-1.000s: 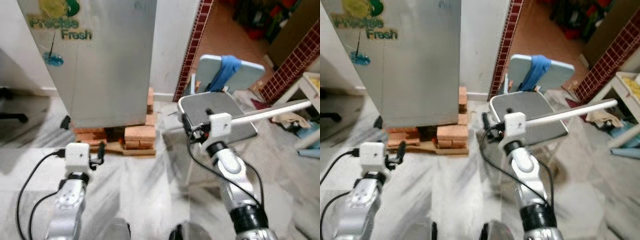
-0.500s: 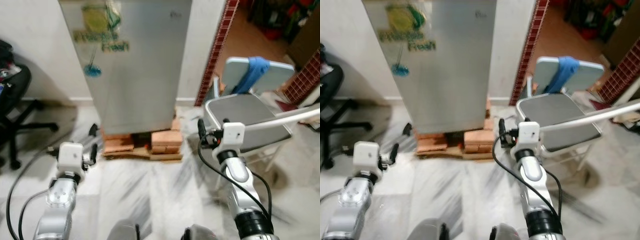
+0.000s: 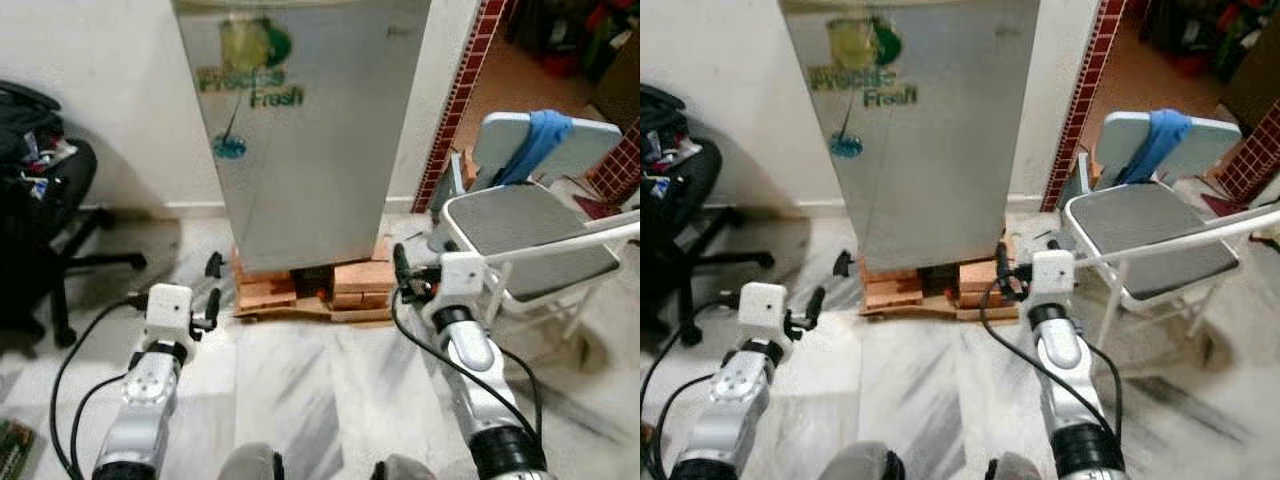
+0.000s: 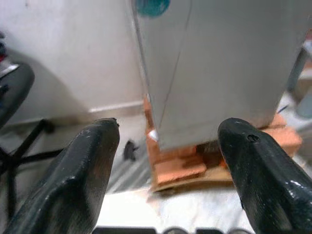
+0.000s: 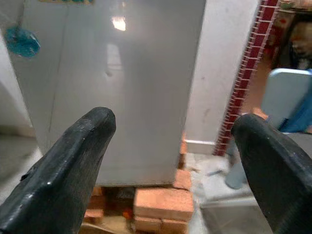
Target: Restocking fridge
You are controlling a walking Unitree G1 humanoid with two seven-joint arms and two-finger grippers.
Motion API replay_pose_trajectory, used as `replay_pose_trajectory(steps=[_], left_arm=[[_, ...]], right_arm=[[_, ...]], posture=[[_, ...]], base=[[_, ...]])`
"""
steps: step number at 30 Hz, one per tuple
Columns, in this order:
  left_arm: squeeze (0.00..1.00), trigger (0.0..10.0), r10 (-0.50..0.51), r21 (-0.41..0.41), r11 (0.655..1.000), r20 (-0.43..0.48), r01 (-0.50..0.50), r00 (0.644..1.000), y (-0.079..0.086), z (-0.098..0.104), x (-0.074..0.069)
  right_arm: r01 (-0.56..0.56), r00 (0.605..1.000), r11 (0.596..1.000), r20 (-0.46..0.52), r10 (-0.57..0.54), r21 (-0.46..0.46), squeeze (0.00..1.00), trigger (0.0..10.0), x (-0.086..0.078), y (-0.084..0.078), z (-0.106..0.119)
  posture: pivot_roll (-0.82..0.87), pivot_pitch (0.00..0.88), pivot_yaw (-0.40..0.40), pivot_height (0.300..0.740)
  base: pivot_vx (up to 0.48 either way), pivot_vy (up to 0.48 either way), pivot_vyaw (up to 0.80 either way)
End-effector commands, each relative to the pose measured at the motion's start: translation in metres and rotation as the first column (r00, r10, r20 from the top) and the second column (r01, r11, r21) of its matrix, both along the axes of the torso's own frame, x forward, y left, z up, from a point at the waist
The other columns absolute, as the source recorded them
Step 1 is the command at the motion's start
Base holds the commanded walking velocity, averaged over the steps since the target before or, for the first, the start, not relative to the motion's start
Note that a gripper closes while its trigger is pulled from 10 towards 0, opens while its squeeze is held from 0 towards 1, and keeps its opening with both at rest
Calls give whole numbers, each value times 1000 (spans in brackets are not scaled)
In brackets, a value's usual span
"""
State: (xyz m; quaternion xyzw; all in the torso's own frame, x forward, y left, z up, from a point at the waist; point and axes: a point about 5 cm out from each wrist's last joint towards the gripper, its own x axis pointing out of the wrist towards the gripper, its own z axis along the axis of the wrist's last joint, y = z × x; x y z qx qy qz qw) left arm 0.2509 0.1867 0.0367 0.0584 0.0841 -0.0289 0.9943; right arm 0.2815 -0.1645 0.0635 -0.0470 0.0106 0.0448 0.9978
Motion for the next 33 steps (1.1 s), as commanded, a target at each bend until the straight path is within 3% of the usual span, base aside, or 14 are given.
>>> replay_pose_trajectory(steps=[1, 5, 9, 12, 17, 20, 33], left_arm=[[0, 10000, -21, 10, 1000, 16, 20, 1000, -3, 2, -1], [0, 10000, -34, -19, 999, 45, 35, 998, -5, 7, -6], [0, 10000, -6, -15, 1000, 68, 7, 998, 2, 10, -16], [0, 10000, 37, -14, 999, 32, -36, 999, 11, 0, -32], [0, 10000, 32, -11, 999, 10, -32, 999, 10, -3, -47], [0, 10000, 37, -18, 999, -2, -37, 999, 9, -5, -51], [0, 10000, -3, -12, 1000, 48, 3, 999, 1, 8, -29]], right_arm=[[5, 1000, 1000, -4, -5, -15, 0, 10000, 0, 0, -2], [-13, 1000, 1000, 1, 13, -27, 0, 10000, -4, -2, -2], [-1, 1000, 1000, -23, 0, -28, 0, 10000, -14, -16, -4], [13, 998, 999, -59, -16, -49, 0, 10000, -28, -34, -11], [30, 991, 998, -129, -37, -57, 0, 10000, -56, -53, -18], [35, 988, 998, -150, -43, -57, 0, 10000, -66, -55, -22], [16, 994, 1000, -109, -15, 6, 0, 10000, -44, -32, -11]], posture=[[93, 0, -12, 740], [106, 0, -44, 740], [111, 0, -53, 740], [113, 0, -56, 740], [107, 33, -62, 740], [100, 38, -51, 740], [106, 17, -34, 740]], base=[[0, 0, 0], [0, 0, 0], [0, 0, 0], [0, 0, 0], [0, 0, 0], [0, 0, 0], [0, 0, 0]])
